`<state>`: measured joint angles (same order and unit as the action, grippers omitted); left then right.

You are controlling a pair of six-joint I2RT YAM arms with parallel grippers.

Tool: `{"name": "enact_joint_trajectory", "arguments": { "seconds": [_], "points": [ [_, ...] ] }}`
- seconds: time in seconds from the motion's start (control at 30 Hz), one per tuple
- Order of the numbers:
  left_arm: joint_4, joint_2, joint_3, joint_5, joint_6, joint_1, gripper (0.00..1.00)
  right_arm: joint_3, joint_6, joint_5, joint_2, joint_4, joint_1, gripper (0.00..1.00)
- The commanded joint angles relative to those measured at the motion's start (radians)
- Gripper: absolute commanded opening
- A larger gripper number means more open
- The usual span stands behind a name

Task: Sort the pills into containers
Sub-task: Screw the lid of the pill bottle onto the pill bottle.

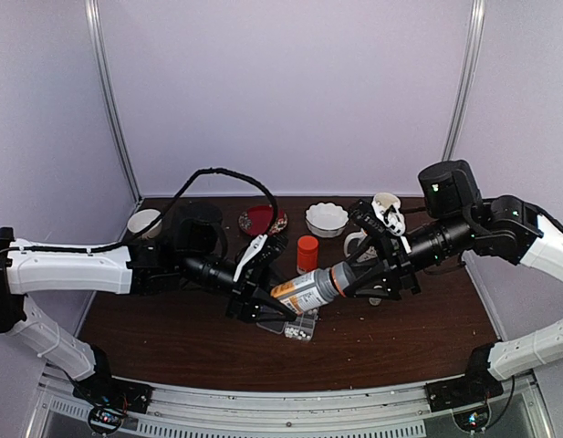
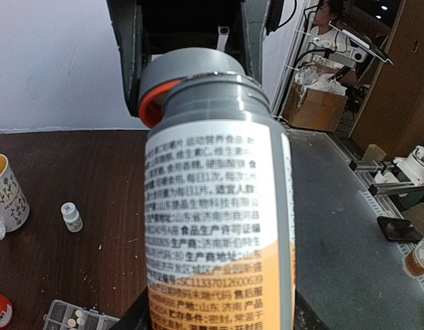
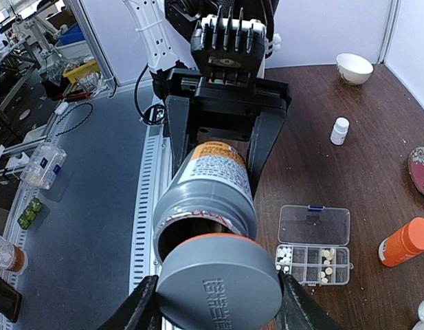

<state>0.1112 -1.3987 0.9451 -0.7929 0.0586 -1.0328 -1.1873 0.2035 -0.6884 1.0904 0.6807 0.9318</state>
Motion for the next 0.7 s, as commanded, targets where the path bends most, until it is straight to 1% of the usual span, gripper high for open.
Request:
{"name": "enact_joint_trajectory", "arguments": {
  "seconds": [0.0, 0.13, 0.27, 0.4, 0.53, 0.67],
  "points": [
    [0.032, -0.024, 0.046, -0.038, -0.007, 0.008, 0.04, -0.017, 0.017, 0.049, -0.002, 0.015, 0.022, 0.0],
    [0.039, -0.03, 0.05, -0.047, 0.005, 0.01, 0.04, -0.004, 0.0, 0.048, 0.005, -0.038, 0.042, 0.0],
    [0.056, -0.027, 0.046, -0.049, 0.015, 0.009, 0.04, 0.04, -0.026, 0.038, -0.003, -0.131, 0.069, 0.0],
    [0.066, -0.038, 0.05, -0.068, 0.033, 0.009, 0.04, 0.064, -0.022, 0.024, -0.015, -0.163, 0.087, 0.0],
    [0.084, -0.058, 0.062, -0.114, 0.062, 0.01, 0.04, 0.074, 0.071, 0.116, -0.029, -0.115, 0.121, 0.0],
    [0.08, -0.071, 0.081, -0.157, 0.072, 0.011, 0.04, 0.087, 0.266, 0.183, -0.045, -0.05, 0.164, 0.0]
  ]
}}
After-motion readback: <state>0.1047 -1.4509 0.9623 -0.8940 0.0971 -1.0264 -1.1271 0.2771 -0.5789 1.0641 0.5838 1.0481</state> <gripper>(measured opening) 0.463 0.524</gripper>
